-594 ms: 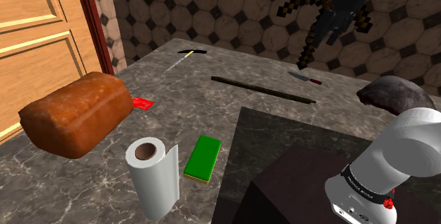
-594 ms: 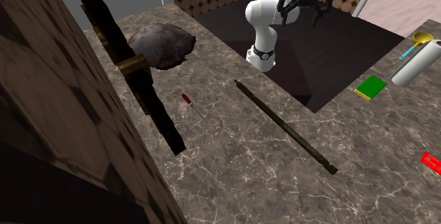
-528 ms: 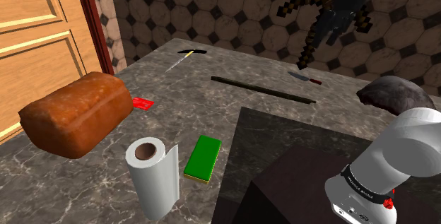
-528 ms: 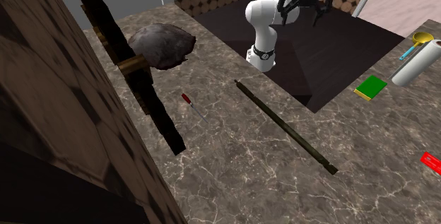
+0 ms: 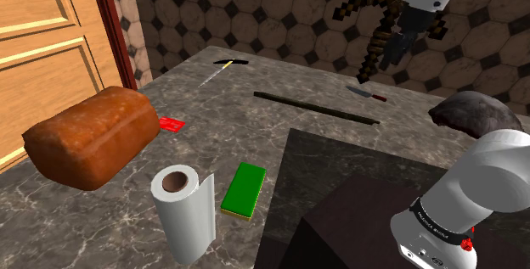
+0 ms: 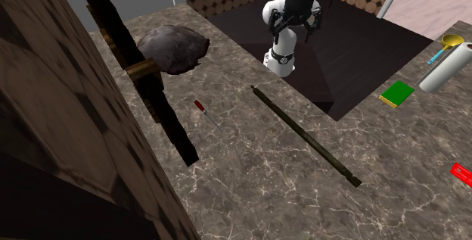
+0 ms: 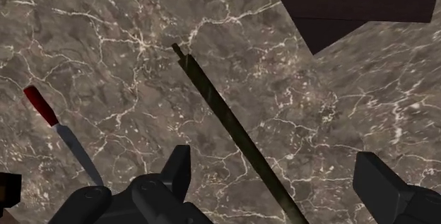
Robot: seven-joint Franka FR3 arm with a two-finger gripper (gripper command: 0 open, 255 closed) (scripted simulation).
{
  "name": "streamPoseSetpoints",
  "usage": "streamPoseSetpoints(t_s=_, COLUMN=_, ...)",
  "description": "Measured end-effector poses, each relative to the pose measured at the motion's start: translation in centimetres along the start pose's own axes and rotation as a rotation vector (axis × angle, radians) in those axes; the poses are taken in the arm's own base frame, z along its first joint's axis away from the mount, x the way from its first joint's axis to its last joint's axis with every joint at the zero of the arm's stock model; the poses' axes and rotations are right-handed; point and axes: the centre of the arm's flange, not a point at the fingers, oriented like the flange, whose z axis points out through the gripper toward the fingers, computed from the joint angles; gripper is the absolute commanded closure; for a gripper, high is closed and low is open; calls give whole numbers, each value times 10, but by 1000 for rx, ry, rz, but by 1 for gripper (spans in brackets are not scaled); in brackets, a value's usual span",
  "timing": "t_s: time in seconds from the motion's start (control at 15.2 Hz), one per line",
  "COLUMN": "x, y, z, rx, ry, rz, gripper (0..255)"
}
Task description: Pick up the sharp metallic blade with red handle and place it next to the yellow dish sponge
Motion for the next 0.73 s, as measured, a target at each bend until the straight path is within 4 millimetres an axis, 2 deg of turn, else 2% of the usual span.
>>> streamPoseSetpoints(t_s=0.4, x=11, y=64, z=40, rx=-3, ry=-29, rz=-120, gripper=0)
streamPoseSetpoints(t_s=0.73, x=31, y=118, z=73, rx=-6, ry=-53, rz=-219, gripper=0)
